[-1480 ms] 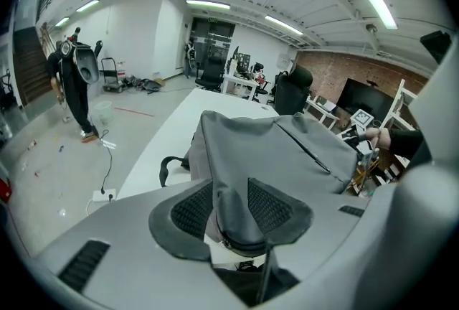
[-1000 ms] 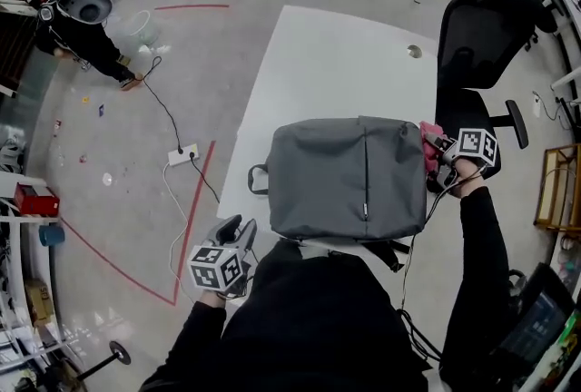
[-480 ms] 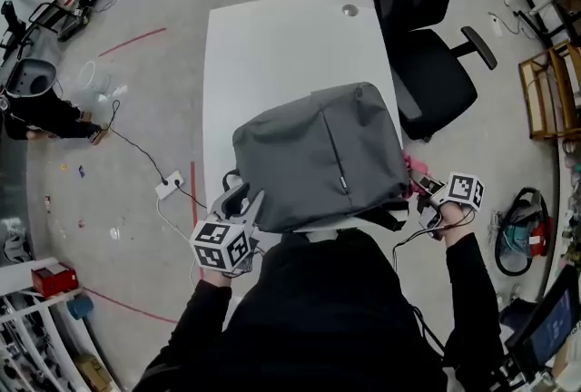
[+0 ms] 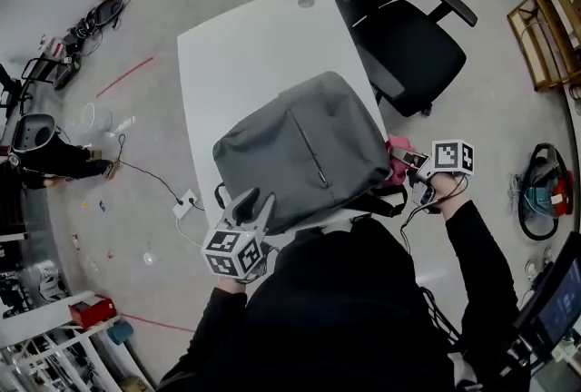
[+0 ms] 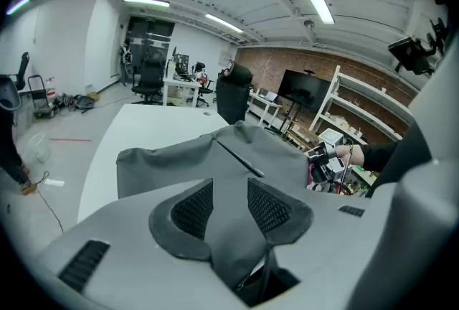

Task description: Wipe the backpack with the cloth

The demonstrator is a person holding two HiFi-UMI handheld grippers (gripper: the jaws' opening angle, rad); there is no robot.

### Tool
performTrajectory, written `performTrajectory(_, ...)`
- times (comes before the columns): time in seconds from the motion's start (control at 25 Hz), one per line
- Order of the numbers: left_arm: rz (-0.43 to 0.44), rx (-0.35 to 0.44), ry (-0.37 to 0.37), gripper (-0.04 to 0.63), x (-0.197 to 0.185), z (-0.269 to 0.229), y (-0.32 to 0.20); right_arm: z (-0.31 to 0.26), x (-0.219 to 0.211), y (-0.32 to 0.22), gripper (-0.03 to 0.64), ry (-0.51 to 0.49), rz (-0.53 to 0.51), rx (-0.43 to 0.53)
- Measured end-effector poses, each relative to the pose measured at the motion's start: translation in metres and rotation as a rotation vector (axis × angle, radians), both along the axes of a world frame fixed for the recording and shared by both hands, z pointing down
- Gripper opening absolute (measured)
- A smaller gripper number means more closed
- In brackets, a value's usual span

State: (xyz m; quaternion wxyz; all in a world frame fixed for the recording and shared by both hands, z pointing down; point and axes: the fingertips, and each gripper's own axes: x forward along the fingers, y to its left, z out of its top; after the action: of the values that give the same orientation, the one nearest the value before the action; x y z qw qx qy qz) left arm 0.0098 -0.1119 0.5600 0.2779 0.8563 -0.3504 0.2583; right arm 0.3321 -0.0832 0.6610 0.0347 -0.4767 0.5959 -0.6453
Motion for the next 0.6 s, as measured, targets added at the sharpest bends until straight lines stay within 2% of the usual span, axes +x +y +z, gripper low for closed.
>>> performTrajectory(0.32,-0.219,0.003,-0.052,0.16,-0.047,-0.001,0.044,-0.017,-0.021,-0.092,0.16,0.008,-0.17,0.073)
performTrajectory(0.48,-0.199,0.063,-0.12,0.16,-0.012,0.0,0.046,-0.021,-0.003,-0.154,0.161,0.025,-0.217,0.116)
performTrajectory(0.6,-0.181,0.087,-0.094,0.16,0.005,-0.006,0.035,-0.025,-0.009,-0.187,0.16,0.041,-0.233,0.15)
